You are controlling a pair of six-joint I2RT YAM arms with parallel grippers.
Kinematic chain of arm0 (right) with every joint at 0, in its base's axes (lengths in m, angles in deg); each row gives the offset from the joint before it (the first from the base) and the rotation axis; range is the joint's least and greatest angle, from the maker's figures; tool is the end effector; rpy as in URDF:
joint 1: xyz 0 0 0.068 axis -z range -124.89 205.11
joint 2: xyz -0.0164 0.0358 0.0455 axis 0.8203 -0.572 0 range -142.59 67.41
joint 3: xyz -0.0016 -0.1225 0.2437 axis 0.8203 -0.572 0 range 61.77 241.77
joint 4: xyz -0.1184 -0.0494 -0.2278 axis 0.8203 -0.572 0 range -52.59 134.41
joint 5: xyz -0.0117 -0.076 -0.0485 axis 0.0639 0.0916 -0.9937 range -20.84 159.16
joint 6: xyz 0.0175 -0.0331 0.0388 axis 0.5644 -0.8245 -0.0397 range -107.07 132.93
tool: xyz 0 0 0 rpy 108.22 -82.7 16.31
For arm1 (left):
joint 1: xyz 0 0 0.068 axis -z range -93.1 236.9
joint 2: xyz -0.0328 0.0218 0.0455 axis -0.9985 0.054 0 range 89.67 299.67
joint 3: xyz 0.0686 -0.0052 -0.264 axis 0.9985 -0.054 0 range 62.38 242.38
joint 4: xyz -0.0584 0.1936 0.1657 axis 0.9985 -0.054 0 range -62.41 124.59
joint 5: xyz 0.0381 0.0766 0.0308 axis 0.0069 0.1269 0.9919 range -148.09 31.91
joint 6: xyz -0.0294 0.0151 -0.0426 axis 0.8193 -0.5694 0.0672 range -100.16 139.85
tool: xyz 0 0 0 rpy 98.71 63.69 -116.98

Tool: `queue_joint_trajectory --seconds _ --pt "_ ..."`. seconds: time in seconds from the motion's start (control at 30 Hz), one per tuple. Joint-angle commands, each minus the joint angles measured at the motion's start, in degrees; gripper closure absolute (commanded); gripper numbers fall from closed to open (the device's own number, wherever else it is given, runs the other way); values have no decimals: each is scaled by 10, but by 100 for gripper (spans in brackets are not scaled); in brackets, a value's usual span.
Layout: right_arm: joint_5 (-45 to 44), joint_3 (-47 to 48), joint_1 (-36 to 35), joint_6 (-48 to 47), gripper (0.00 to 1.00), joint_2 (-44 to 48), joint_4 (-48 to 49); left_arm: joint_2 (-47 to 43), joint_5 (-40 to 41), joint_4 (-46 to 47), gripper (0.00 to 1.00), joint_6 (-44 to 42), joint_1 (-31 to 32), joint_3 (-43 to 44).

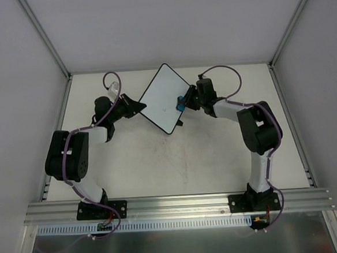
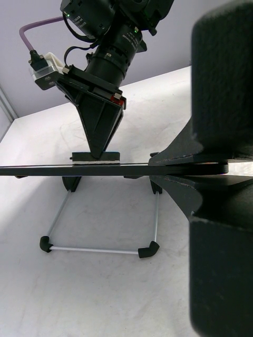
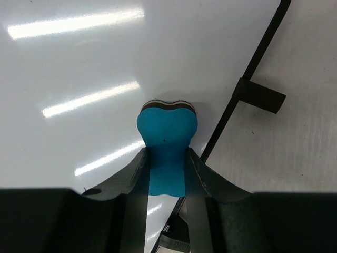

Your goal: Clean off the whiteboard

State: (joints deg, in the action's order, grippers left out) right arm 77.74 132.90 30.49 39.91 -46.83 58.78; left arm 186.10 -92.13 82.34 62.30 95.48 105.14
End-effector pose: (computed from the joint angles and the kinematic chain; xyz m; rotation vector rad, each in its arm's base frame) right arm 0.4013 0.1900 0.1781 -0.0511 2.1429 0.6965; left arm 0.3391 -0.0713 0.2034 -0.0474 1.7934 -1.1494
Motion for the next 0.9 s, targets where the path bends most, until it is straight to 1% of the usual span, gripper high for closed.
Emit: queue_joint_trajectory --seconds 0.0,0.2,0.33,0.47,0.67,0.77,0.87 --pt "-7 -2 -24 -18 100 -27 -60 2 -9 -3 100 -30 0 -1" --pt "-10 4 -67 -77 100 -3 -44 5 -9 -5 100 -29 0 2" --pt "46 10 -90 -112 100 0 -8 8 -14 -5 100 -27 0 4" --pt "63 20 -114 -136 100 0 -8 4 -11 -9 100 -31 0 6" --pt "60 39 -147 -174 100 -1 -35 7 -14 -10 100 -30 0 8" --pt "54 56 -177 -199 100 -5 -55 5 -15 -13 100 -32 0 9" --pt "53 62 -189 -209 100 -4 -65 3 -14 -18 100 -34 0 11"
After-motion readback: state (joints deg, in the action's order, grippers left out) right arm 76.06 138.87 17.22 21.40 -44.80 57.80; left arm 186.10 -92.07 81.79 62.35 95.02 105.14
